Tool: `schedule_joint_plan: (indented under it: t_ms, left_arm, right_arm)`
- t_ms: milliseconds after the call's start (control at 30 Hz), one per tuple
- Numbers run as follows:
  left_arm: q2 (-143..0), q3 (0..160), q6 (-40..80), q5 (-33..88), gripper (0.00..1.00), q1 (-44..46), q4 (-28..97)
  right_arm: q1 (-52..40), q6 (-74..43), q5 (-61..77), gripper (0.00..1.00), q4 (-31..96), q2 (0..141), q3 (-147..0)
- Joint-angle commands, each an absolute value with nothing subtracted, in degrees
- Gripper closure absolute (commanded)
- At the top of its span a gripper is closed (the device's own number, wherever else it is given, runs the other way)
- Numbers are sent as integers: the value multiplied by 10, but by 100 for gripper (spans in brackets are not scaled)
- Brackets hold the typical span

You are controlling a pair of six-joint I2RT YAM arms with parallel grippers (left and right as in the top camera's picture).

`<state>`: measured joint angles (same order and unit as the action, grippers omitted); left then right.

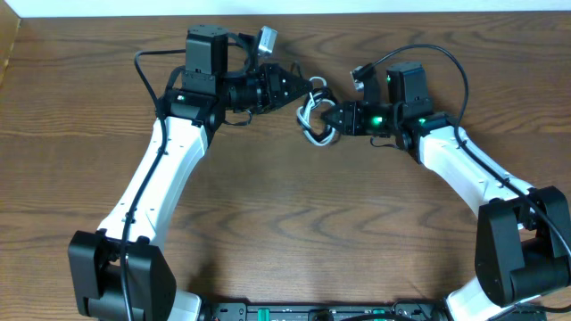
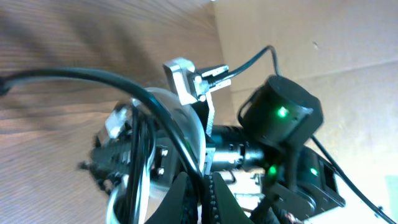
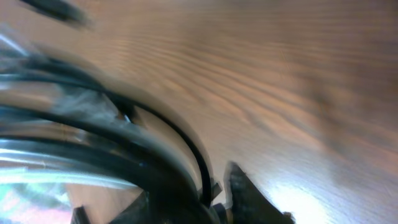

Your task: Untangle cables

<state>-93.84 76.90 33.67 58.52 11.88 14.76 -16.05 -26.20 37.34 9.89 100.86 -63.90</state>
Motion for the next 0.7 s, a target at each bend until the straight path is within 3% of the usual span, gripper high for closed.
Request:
schedule_joint_plan:
  t_ms: [0,267,533,633,667]
  left_arm:
    - [-940,771,331,573,93,101,139]
    - [-940,771,267,556,93,97,156]
    - [-940,771,235,293,92,106,284]
    - [-940,771,199,259,83,127,294]
    - [-940,771,185,259,72,136,294]
  right_arm:
    - [-161,-341,208,88,142,1014,-640]
    - [-163,-351,167,92,178,1014,-640]
    - [-164,-322,121,90,219,1014,-640]
    - [-172,-299,126,90,220,1014,-640]
    - [-176,-293,126,90,224,1014,-640]
